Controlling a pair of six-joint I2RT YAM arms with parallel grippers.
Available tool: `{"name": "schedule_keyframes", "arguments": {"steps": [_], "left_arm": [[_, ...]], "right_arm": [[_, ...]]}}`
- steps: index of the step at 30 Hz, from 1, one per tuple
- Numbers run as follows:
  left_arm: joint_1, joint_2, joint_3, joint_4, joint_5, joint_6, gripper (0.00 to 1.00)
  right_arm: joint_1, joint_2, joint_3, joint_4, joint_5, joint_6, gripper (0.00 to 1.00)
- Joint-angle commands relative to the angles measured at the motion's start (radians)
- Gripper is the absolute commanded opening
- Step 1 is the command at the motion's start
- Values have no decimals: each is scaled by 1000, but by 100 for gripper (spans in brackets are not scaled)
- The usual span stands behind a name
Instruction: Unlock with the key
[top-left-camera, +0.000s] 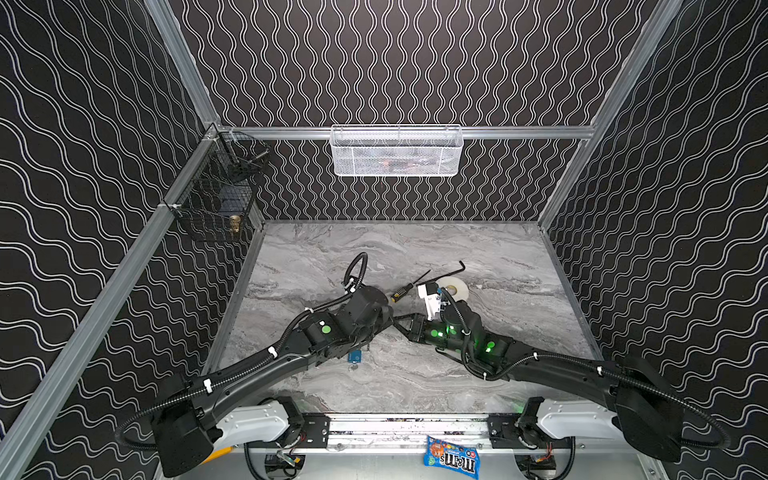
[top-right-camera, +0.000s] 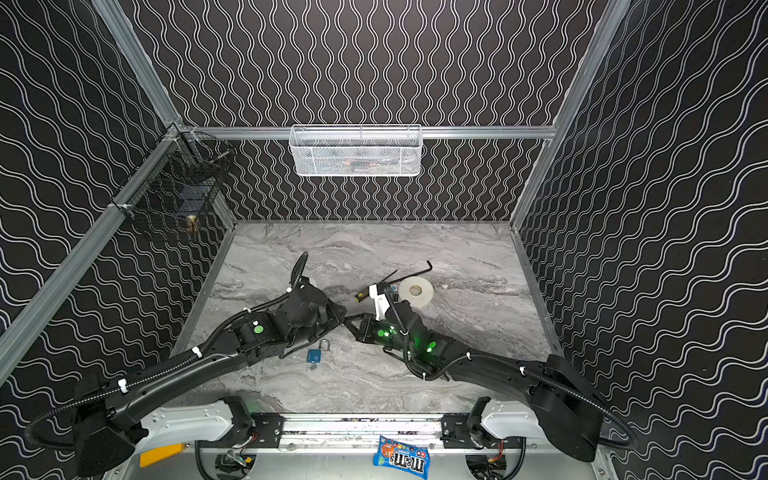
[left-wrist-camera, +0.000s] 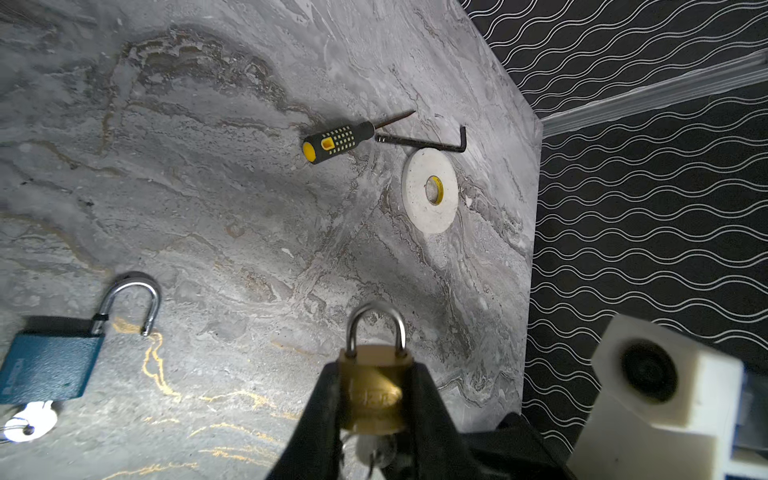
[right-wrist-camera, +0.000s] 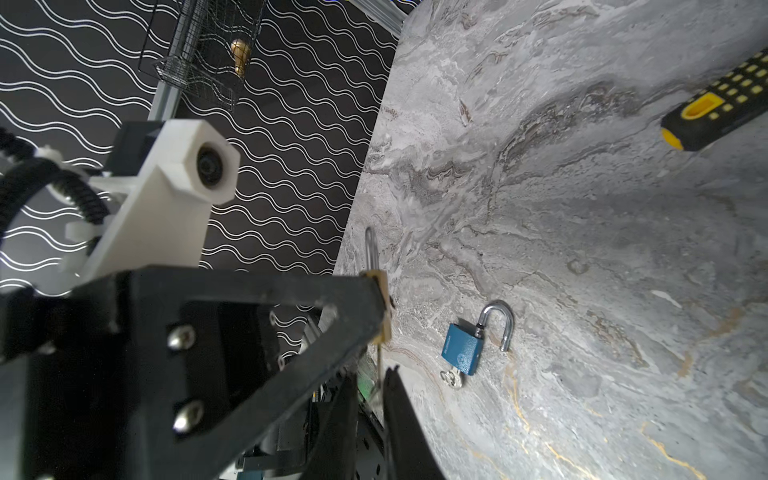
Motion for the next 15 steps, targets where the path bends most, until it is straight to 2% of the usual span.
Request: {"name": "schedule_keyframes", "arguments": {"steps": [1, 15], "left_arm": [[3, -8, 4, -6, -48, 14, 0], [3, -11, 0, -3, -53, 12, 0]], "right_arm": [[8, -2, -2, -1, 6, 17, 16], [10, 60, 29, 60, 14, 58, 17]]}}
